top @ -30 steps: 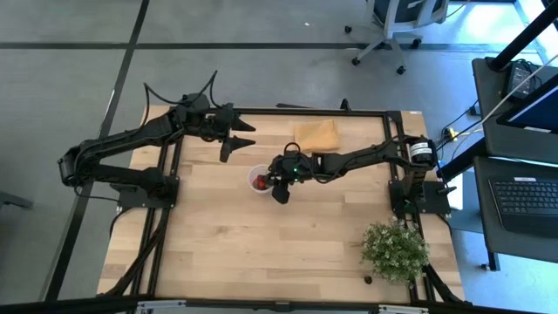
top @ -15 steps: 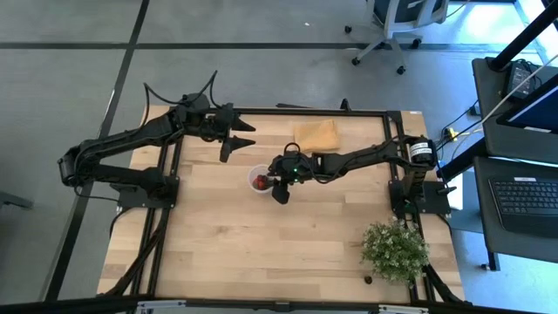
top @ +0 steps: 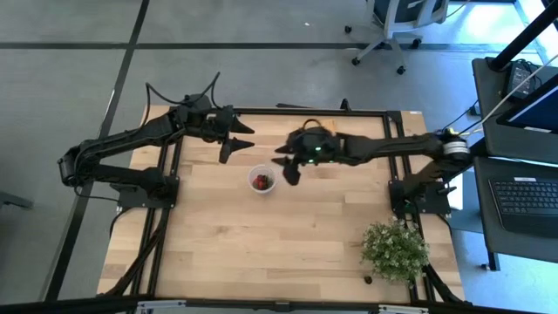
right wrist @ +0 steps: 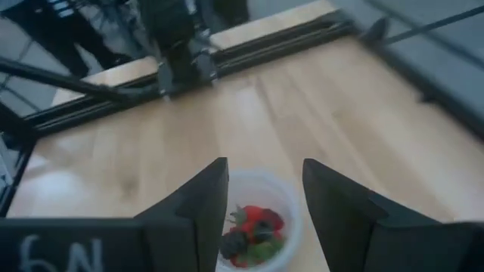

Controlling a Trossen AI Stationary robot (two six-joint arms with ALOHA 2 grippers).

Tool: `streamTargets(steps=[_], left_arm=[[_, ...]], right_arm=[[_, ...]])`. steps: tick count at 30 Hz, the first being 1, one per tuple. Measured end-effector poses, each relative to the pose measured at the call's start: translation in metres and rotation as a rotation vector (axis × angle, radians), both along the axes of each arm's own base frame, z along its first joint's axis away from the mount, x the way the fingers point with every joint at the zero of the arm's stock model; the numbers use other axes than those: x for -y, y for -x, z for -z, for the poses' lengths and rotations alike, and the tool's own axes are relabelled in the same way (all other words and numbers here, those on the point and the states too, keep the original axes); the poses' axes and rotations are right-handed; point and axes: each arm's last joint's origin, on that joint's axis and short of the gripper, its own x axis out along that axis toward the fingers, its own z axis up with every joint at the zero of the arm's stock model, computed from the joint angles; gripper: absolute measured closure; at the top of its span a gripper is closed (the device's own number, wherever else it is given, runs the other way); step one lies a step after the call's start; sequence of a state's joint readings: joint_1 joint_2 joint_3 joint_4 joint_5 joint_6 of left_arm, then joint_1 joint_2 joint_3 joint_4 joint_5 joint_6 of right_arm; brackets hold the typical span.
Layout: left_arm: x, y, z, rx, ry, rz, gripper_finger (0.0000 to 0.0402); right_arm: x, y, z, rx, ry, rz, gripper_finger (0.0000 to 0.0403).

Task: Pick and placing Produce into tupperware
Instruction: Put the blueberry into the transparent container

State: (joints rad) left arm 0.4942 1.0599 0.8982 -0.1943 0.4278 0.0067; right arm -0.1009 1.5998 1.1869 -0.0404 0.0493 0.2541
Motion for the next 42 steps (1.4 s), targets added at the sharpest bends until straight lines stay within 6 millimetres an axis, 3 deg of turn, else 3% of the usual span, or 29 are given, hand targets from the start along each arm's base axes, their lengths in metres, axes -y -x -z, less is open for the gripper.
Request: streamTargets(steps=[9, 17, 23, 28, 36, 42], left_arm=[[-0.002, 0.000, 0.000, -0.013, -0.032, -0.082, 0.0189], [-0.009, 0.003, 0.002, -0.038, 0.024, -0.358, 0.0189], [-0.027, 0.006, 0.009, -0.062, 0.074, -0.694, 0.0189], [-0.057, -0.003, 0.034, -0.109, 0.147, -0.863, 0.0189], [-0.110, -0.023, 0.091, -0.131, 0.310, -1.048, 0.0189], [-0.132, -0.024, 0.135, -0.214, 0.430, -1.156, 0.0189]], right_arm=[[-0.011, 0.055, -0.024, 0.033, -0.001, 0.065, 0.0229], [-0.015, 0.091, -0.019, 0.070, 0.056, 0.072, 0.0229], [-0.013, 0.110, -0.011, 0.150, 0.120, 0.169, 0.0229], [-0.009, 0.114, -0.005, 0.165, 0.134, 0.199, 0.0229], [0.002, 0.115, -0.003, 0.100, 0.276, 0.187, 0.0229], [0.009, 0.117, 0.001, 0.039, 0.339, 0.181, 0.0229]])
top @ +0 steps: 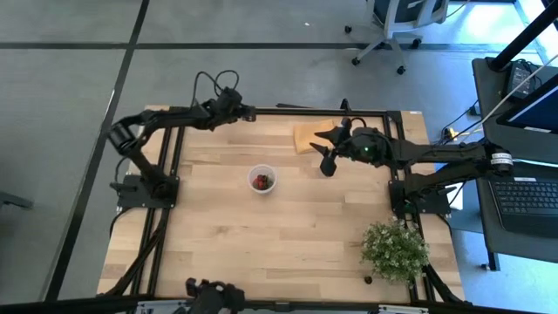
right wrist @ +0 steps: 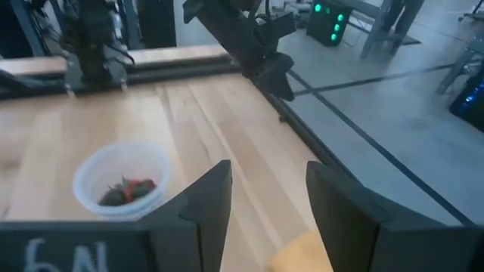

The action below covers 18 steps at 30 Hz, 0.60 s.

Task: Pick and placing Produce into tupperware
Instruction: Put the blueberry into the transparent container

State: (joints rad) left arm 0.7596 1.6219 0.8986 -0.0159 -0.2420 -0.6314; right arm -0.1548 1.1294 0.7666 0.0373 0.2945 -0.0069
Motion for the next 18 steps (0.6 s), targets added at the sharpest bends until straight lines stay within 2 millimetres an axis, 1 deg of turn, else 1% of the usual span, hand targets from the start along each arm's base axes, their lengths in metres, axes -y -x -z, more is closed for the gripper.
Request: streamTargets(steps=[4, 7, 12, 18], left_arm=[[-0.007, -0.001, 0.020, -0.011, 0.057, -0.045, 0.0189], [-0.008, -0.002, 0.029, -0.021, 0.079, -0.063, 0.0189], [-0.009, 0.000, 0.031, -0.052, 0.061, -0.102, 0.0195], [-0.011, 0.004, 0.032, -0.067, 0.078, -0.117, 0.0197]], right_arm=[[0.004, 0.002, 0.004, -0.044, -0.005, 0.018, 0.0229], [0.006, 0.003, 0.006, -0.067, -0.011, 0.022, 0.0229], [0.005, 0.004, 0.008, -0.085, -0.025, -0.002, 0.0229], [0.005, 0.004, 0.008, -0.086, -0.024, -0.002, 0.0229]])
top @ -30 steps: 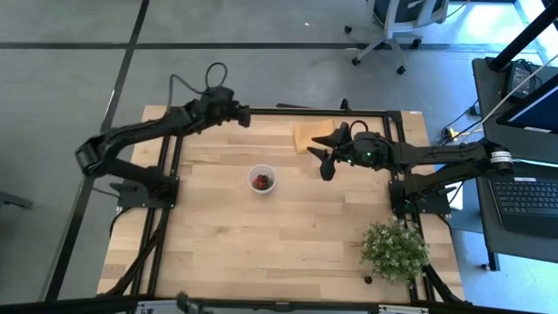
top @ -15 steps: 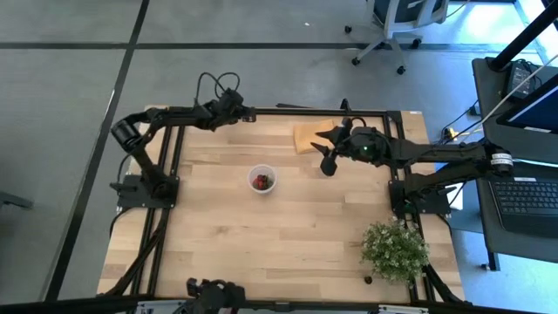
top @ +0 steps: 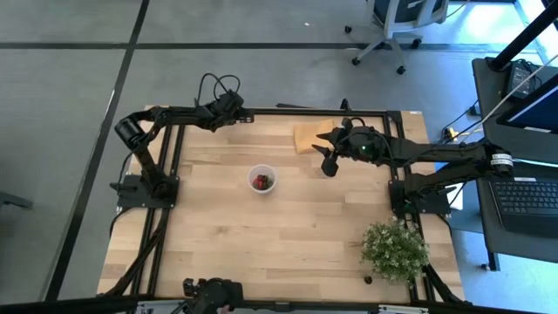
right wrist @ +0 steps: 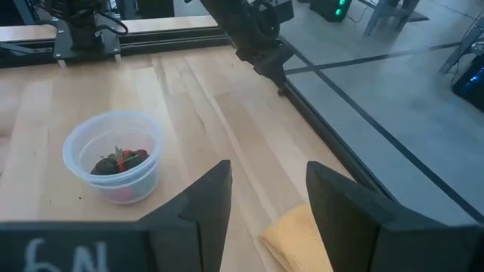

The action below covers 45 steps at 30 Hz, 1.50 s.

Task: Pick and placing Produce into tupperware
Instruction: Put the blueberry into the transparent container

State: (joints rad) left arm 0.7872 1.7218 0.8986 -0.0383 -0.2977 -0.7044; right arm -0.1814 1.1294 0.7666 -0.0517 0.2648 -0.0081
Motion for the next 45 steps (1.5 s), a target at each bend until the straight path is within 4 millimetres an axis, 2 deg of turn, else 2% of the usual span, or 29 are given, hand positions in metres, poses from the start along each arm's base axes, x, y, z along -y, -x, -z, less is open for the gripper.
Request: streamTargets(steps=[10, 20, 25, 29, 36, 40, 45], left_arm=[[0.001, 0.001, 0.006, -0.035, 0.024, -0.007, 0.0198], [-0.006, -0.001, 0.035, -0.043, 0.084, -0.033, 0.0198], [-0.011, -0.002, 0.033, -0.026, 0.066, -0.058, 0.0198], [-0.020, -0.006, 0.022, -0.010, 0.041, -0.066, 0.0198], [-0.036, -0.021, 0.028, -0.143, 0.091, 0.012, 0.0198], [-0.043, -0.031, 0.033, -0.206, 0.148, -0.005, 0.0198], [-0.046, -0.030, 0.030, -0.244, 0.162, -0.036, 0.0198]], right_arm=[[0.000, 0.000, 0.000, 0.000, 0.002, -0.001, 0.0229], [0.000, 0.000, 0.000, 0.000, 0.001, 0.000, 0.0229], [0.000, 0.000, 0.000, 0.000, 0.001, 0.000, 0.0229], [0.000, 0.000, 0.000, 0.000, 0.001, 0.000, 0.0229], [0.000, 0.000, 0.000, -0.010, 0.021, -0.010, 0.0229], [0.000, 0.000, 0.000, -0.012, 0.026, -0.012, 0.0229], [0.000, 0.000, 0.001, -0.019, 0.022, -0.011, 0.0229]])
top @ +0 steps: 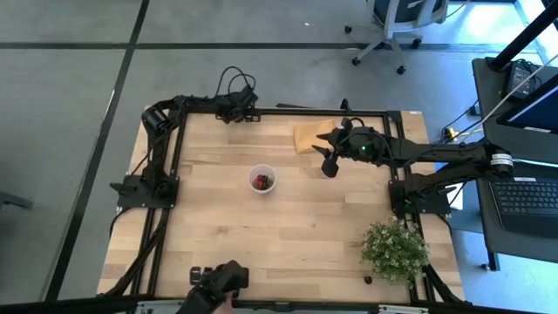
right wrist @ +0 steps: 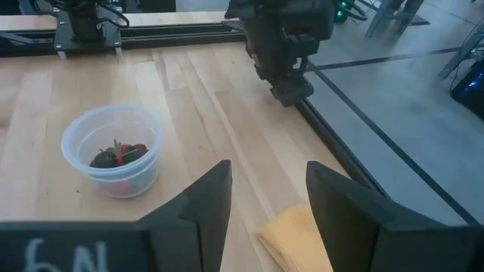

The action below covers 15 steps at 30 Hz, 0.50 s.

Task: Pick and placing Produce into tupperware
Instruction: Put the blueberry into the transparent container

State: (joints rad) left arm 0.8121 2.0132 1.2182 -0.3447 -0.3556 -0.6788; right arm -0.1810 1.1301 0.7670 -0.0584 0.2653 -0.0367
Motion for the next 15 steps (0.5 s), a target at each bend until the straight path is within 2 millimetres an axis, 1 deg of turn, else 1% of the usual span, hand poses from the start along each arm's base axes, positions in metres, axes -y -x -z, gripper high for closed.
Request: streamTargets(steps=[3, 15], left_arm=[[-0.0023, 0.0027, 0.0002, 0.018, 0.021, 0.002, 0.0198], [-0.0022, 0.0026, 0.0016, 0.009, 0.021, 0.007, 0.0199]], right_arm=[[-0.0001, 0.0003, 0.0008, -0.009, -0.002, 0.000, 0.0229], [0.0000, 0.0003, 0.0006, -0.022, 0.028, -0.014, 0.0229]])
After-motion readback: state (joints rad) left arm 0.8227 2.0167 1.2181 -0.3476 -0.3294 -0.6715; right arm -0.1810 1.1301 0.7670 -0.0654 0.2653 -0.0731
